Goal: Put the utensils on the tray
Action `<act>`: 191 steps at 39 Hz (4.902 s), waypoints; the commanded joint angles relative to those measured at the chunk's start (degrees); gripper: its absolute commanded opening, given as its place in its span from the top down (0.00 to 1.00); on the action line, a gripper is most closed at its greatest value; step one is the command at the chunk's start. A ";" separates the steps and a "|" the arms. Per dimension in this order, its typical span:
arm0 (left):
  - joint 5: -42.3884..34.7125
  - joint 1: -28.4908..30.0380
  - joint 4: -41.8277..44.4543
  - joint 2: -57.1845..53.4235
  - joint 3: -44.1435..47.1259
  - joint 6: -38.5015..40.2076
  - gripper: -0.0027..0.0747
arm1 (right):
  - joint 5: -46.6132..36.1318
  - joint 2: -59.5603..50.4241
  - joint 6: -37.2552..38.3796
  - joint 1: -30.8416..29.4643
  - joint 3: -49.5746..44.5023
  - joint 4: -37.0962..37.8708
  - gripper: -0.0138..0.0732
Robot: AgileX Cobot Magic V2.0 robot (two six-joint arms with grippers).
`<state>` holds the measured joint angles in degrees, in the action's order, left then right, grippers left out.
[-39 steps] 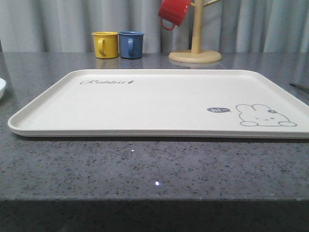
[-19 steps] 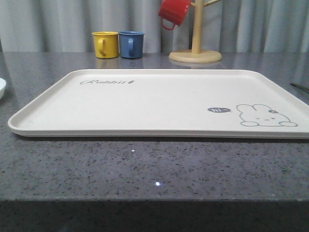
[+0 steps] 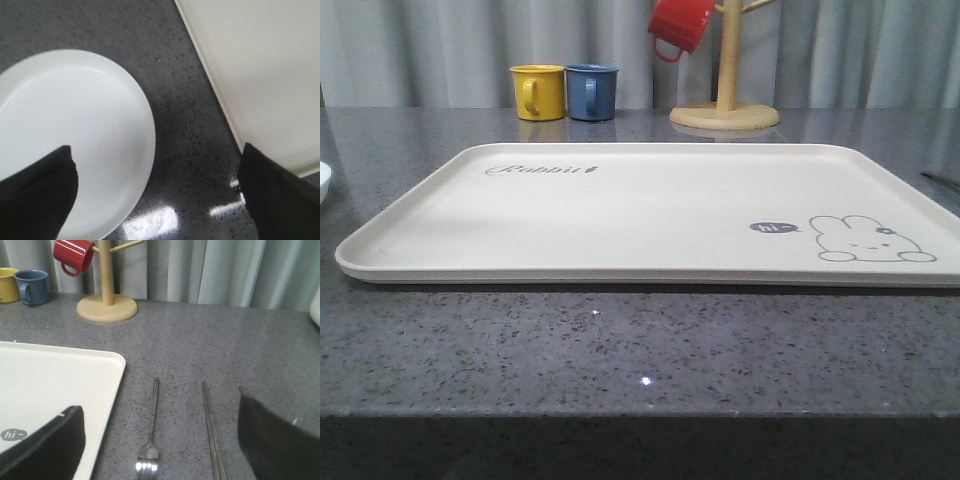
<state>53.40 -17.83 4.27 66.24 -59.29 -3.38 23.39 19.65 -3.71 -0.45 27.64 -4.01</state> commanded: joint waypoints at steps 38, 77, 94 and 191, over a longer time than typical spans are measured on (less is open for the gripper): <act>5.73 6.95 -6.53 19.83 -7.10 -6.99 0.62 | -4.70 0.84 -0.39 -0.23 2.07 -0.15 0.10; 18.73 -9.14 6.00 19.17 -34.71 -2.49 0.99 | -4.70 0.84 -0.39 -0.23 2.07 -0.15 0.10; 18.44 -27.83 1.56 31.87 -41.98 -0.83 0.99 | -4.70 0.84 -0.39 -0.23 2.07 -0.15 0.10; -33.29 5.32 -6.96 -32.75 30.17 -0.71 0.99 | -4.70 0.84 -0.39 -0.23 2.07 -0.15 0.10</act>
<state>27.49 -12.55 -1.92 39.75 -30.54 -4.71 23.39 19.65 -3.71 -0.45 27.68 -4.01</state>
